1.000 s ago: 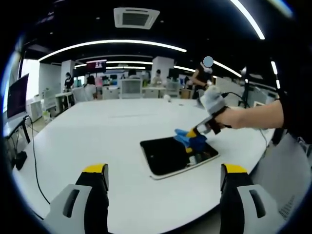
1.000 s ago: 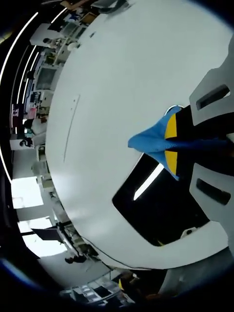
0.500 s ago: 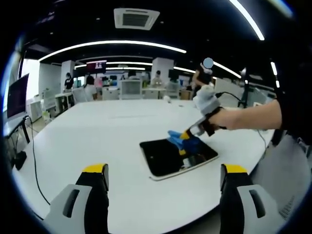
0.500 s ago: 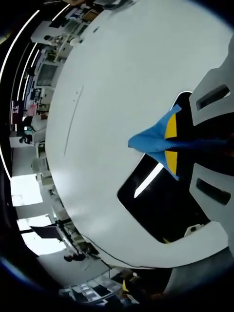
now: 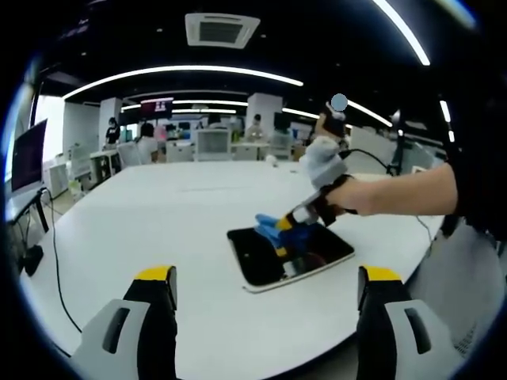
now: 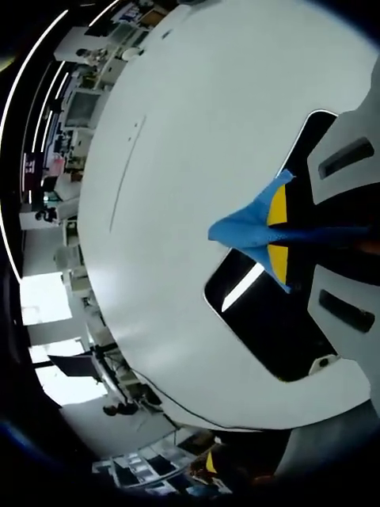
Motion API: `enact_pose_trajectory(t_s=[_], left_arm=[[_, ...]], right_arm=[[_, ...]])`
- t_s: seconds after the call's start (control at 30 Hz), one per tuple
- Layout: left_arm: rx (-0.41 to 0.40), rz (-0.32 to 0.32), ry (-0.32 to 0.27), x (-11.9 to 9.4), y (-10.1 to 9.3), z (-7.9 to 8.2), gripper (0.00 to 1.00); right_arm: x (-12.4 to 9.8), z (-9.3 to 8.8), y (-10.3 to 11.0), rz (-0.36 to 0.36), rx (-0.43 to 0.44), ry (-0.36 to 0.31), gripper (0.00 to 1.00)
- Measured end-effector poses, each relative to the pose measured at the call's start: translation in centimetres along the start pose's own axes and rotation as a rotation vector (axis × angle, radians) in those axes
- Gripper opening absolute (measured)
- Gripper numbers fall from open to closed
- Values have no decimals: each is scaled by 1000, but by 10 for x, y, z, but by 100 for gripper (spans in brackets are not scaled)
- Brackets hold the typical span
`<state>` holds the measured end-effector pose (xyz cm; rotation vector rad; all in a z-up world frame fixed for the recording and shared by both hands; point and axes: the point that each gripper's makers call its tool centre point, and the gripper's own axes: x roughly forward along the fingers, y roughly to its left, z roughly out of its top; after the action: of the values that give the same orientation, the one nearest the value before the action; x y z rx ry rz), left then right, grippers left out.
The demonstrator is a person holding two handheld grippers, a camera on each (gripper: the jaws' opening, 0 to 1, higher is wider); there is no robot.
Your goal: Wipe the mirror surface with the cleaning cloth until all visible marks leave the cleaned area.
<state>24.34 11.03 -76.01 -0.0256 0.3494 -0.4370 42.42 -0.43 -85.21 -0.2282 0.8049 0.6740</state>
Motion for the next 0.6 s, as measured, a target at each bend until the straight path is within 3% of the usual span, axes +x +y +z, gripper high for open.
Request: enact_pose_trajectory(t_s=[0.6], left_arm=[[8, -17, 7, 2, -3, -1, 94]], right_arm=[[26, 22, 34, 47, -10, -20, 1]])
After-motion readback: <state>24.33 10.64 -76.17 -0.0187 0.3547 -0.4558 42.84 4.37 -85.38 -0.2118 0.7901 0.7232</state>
